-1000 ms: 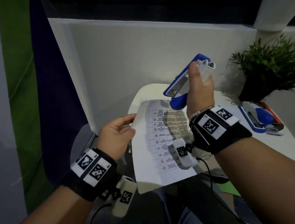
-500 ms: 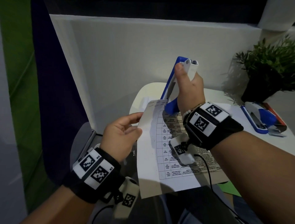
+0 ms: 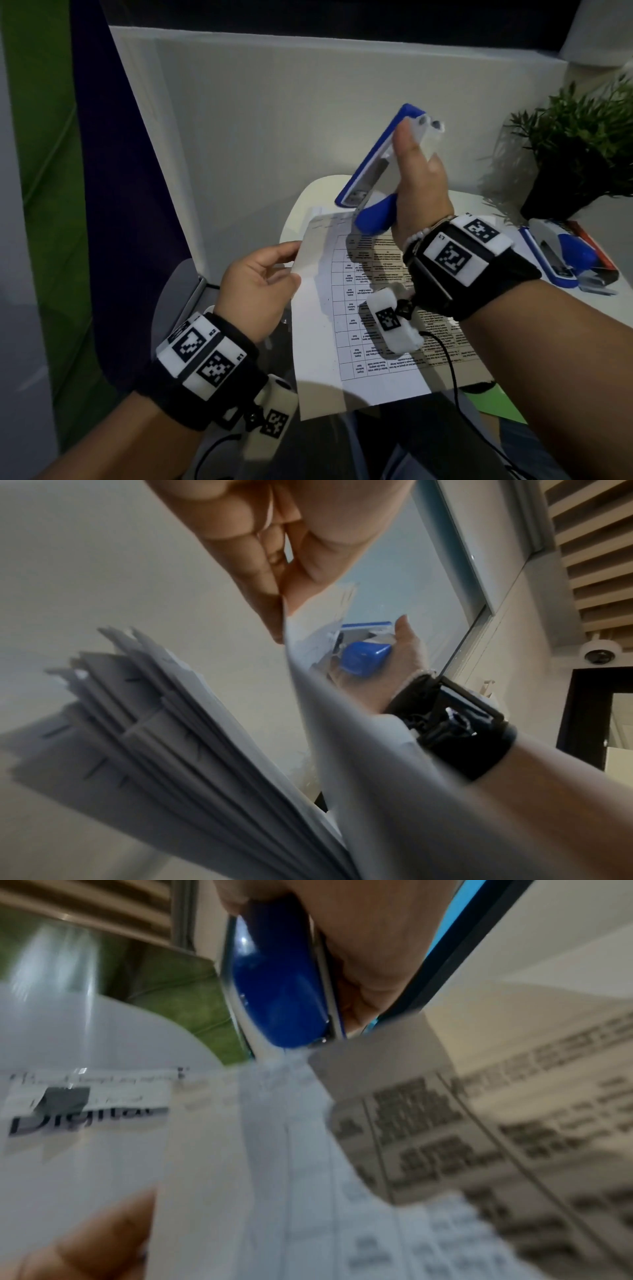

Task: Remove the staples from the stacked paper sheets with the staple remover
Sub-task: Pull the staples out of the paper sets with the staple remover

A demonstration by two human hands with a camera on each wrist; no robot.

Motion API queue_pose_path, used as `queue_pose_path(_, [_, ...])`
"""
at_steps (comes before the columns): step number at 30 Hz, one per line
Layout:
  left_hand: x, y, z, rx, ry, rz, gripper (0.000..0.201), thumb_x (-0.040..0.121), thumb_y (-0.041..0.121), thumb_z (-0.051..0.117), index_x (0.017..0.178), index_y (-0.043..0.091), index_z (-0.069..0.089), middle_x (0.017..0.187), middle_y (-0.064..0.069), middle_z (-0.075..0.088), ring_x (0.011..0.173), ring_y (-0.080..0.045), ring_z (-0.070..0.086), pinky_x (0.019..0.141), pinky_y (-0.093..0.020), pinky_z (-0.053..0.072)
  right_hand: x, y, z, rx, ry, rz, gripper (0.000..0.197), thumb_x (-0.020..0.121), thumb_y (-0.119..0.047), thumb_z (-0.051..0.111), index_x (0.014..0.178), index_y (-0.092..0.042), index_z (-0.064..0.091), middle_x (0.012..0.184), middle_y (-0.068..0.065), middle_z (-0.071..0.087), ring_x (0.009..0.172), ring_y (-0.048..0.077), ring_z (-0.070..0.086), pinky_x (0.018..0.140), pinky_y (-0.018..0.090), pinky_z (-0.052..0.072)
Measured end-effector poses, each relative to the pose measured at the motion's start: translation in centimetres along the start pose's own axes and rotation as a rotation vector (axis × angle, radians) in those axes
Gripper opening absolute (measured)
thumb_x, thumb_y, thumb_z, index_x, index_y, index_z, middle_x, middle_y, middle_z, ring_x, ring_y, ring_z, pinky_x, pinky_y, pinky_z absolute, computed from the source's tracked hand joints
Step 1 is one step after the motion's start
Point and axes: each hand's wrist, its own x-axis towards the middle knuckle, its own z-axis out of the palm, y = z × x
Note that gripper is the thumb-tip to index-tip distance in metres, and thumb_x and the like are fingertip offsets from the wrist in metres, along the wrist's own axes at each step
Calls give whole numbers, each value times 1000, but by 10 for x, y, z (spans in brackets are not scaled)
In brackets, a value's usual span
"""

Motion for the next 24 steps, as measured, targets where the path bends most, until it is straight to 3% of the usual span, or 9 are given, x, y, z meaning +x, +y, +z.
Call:
queue_pose_path(2, [3, -4, -2, 37, 21, 10, 42, 83, -13, 54, 100, 23, 67, 89, 9, 70, 67, -5, 67, 58, -16, 54, 3, -4, -5, 87, 102, 9, 25, 85, -52, 53, 89, -27, 53, 78, -7, 51, 76, 12, 52, 90, 38, 47])
queue_pose_path(4, [3, -7, -3, 82, 38, 97, 44, 84, -12, 54, 94, 28, 68, 92, 8, 69, 71, 1, 65, 66, -13, 54, 6, -4, -12, 118, 198, -10, 26, 80, -52, 54, 89, -28, 55, 76, -9, 52, 76, 11, 52, 88, 37, 47])
queue_pose_path(6, [3, -9, -3, 287, 57, 329, 35, 85, -3, 53, 92, 26, 71, 96, 12, 64, 82, 7, 59, 77, -5, 46, 7, 1, -20, 120, 262, -8, 20, 85, -48, 56, 87, -28, 56, 72, -10, 52, 74, 10, 53, 85, 36, 47])
queue_pose_path(9, [3, -22, -8, 622, -36, 582, 37, 82, 15, 40, 93, 15, 75, 95, 14, 59, 86, -1, 55, 74, -3, 40, 4, 11, -33, 83, 323, 38, 21, 88, -49, 56, 86, -28, 55, 71, -10, 51, 70, 9, 51, 78, 32, 46])
queue_pose_path(12, [6, -34, -10, 716, -76, 632, 39, 81, 13, 38, 92, 14, 75, 98, 5, 62, 86, -5, 55, 75, -7, 42, 1, 15, -38, 43, 346, 66, 21, 90, -50, 53, 86, -29, 52, 73, -9, 47, 66, 8, 47, 71, 27, 43])
queue_pose_path(16, [8, -37, -10, 693, -45, 688, 36, 81, 13, 40, 90, 14, 75, 97, 11, 57, 84, -4, 55, 73, -9, 43, 0, 13, -38, 0, 332, 34, 31, 71, -57, 51, 80, -27, 51, 69, -10, 45, 61, 6, 44, 65, 23, 41])
queue_pose_path(19, [9, -33, -6, 489, 58, 508, 34, 82, 0, 49, 93, 23, 73, 93, 15, 60, 86, 4, 57, 78, -6, 43, 1, 13, -38, -11, 320, 25, 30, 72, -56, 50, 80, -27, 50, 67, -11, 43, 60, 5, 43, 63, 22, 39])
queue_pose_path(22, [15, -32, -8, 269, 28, -4, 37, 81, -1, 64, 96, 33, 67, 90, 5, 67, 80, -3, 64, 83, -28, 55, 2, 16, -38, 13, 315, 30, 27, 79, -55, 52, 83, -28, 51, 68, -11, 44, 59, 4, 43, 62, 21, 39])
queue_pose_path(24, [18, -37, -12, 340, -107, -177, 21, 80, 6, 67, 89, 24, 70, 87, -1, 72, 80, -18, 69, 80, -41, 56, 2, 18, -37, 23, 314, 36, 29, 74, -56, 52, 84, -29, 51, 69, -11, 45, 61, 5, 44, 64, 23, 40])
